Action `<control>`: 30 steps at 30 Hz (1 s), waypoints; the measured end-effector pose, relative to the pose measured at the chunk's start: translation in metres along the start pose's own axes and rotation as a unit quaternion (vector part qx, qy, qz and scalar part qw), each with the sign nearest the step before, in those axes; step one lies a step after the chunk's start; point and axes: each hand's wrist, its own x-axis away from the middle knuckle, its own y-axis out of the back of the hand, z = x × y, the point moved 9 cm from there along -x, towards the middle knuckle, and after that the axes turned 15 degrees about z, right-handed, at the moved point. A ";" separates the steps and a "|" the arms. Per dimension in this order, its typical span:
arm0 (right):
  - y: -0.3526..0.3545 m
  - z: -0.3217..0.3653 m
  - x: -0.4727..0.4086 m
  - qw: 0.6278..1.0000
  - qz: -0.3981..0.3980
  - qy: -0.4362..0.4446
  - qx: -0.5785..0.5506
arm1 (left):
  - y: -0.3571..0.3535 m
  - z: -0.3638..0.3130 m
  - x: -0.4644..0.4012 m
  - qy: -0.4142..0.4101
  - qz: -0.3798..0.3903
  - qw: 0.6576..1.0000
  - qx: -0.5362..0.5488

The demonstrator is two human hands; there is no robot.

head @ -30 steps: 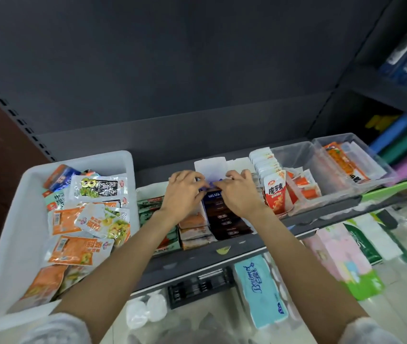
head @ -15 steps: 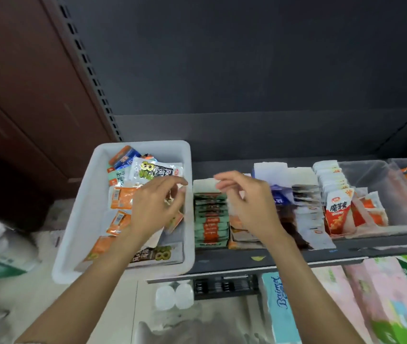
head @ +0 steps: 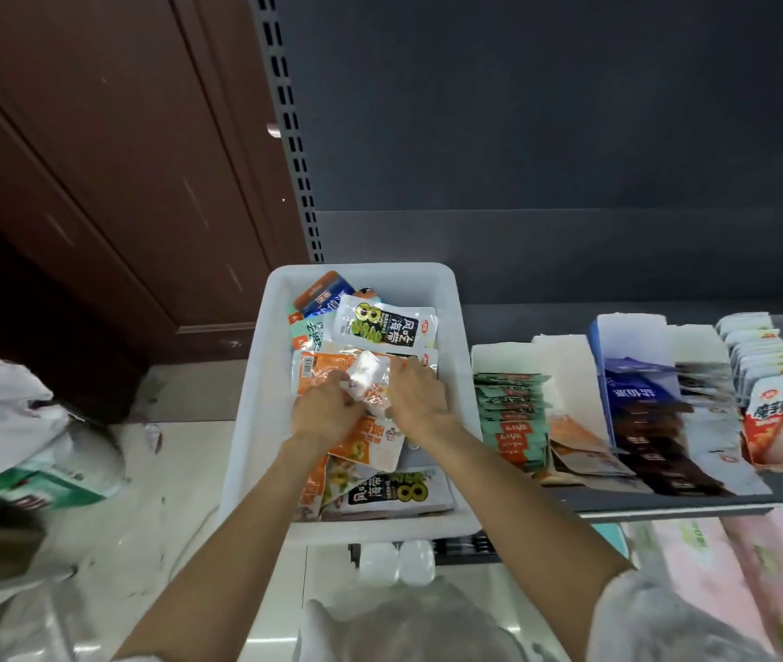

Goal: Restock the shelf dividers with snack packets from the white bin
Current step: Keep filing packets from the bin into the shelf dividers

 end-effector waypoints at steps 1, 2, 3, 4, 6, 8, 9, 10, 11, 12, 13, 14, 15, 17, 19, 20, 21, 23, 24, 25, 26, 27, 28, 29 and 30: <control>-0.003 -0.001 -0.003 1.000 -0.001 -0.001 -0.008 | -0.002 -0.002 0.001 0.002 -0.005 1.000 0.006; -0.004 -0.003 -0.004 1.000 -0.003 -0.001 -0.030 | -0.004 -0.001 0.001 0.005 -0.006 1.000 0.019; -0.003 -0.004 -0.003 0.998 -0.004 0.001 -0.064 | -0.007 -0.001 0.000 0.006 -0.003 0.999 0.038; 0.002 -0.006 -0.001 0.995 -0.012 0.004 -0.097 | -0.008 0.000 0.000 0.009 0.002 0.998 0.060; 0.020 -0.010 0.011 0.989 -0.052 0.010 -0.138 | -0.002 -0.001 0.003 0.010 -0.009 0.995 0.096; 0.041 -0.017 0.031 0.975 -0.100 0.020 -0.199 | 0.009 -0.012 0.014 -0.018 -0.019 0.985 0.170; 0.049 -0.024 0.042 0.955 -0.112 0.033 -0.271 | 0.013 -0.022 0.022 -0.050 -0.005 0.967 0.250; 0.055 -0.030 0.053 0.918 -0.114 0.057 -0.375 | 0.014 -0.038 0.031 -0.087 0.032 0.935 0.342; 0.058 -0.036 0.067 0.862 -0.108 0.088 -0.488 | 0.016 -0.057 0.042 -0.129 0.075 0.900 0.409; 0.063 -0.043 0.082 0.803 -0.106 0.113 -0.575 | 0.021 -0.078 0.054 -0.173 0.102 0.882 0.426; 0.065 -0.055 0.098 0.765 -0.111 0.126 -0.622 | 0.027 -0.099 0.065 -0.215 0.111 0.878 0.412; 0.070 -0.068 0.115 0.747 -0.126 0.131 -0.640 | 0.032 -0.118 0.074 -0.253 0.113 0.878 0.391; 0.074 -0.084 0.131 0.741 -0.148 0.133 -0.641 | 0.035 -0.138 0.083 -0.284 0.112 0.879 0.367; 0.084 -0.123 0.168 0.746 -0.224 0.120 -0.615 | 0.033 -0.177 0.096 -0.337 0.116 0.883 0.304; 0.095 -0.160 0.207 0.736 -0.309 0.114 -0.592 | 0.023 -0.219 0.110 -0.395 0.122 0.883 0.223; 0.101 -0.175 0.227 0.739 -0.353 0.110 -0.563 | 0.017 -0.239 0.117 -0.429 0.110 0.879 0.177; 0.106 -0.188 0.245 0.752 -0.392 0.101 -0.521 | 0.012 -0.257 0.123 -0.460 0.093 0.872 0.143; 0.108 -0.211 0.264 0.785 -0.434 0.069 -0.436 | 0.000 -0.285 0.126 -0.503 0.059 0.857 0.098; 0.104 -0.223 0.264 0.796 -0.436 0.050 -0.417 | -0.006 -0.293 0.124 -0.512 0.044 0.854 0.081; 0.096 -0.234 0.259 0.803 -0.427 0.037 -0.413 | -0.011 -0.298 0.119 -0.518 0.024 0.853 0.059; 0.088 -0.242 0.252 0.808 -0.413 0.034 -0.419 | -0.018 -0.300 0.114 -0.522 0.001 0.853 0.028; 0.080 -0.248 0.245 0.814 -0.400 0.033 -0.420 | -0.024 -0.300 0.109 -0.523 -0.018 0.852 -0.007; 0.074 -0.251 0.239 0.823 -0.390 0.027 -0.412 | -0.031 -0.298 0.104 -0.522 -0.030 0.852 -0.038; 0.069 -0.251 0.234 0.836 -0.383 0.018 -0.392 | -0.037 -0.295 0.100 -0.518 -0.040 0.851 -0.070; 0.064 -0.250 0.229 0.852 -0.376 0.011 -0.364 | -0.044 -0.292 0.097 -0.511 -0.046 0.852 -0.100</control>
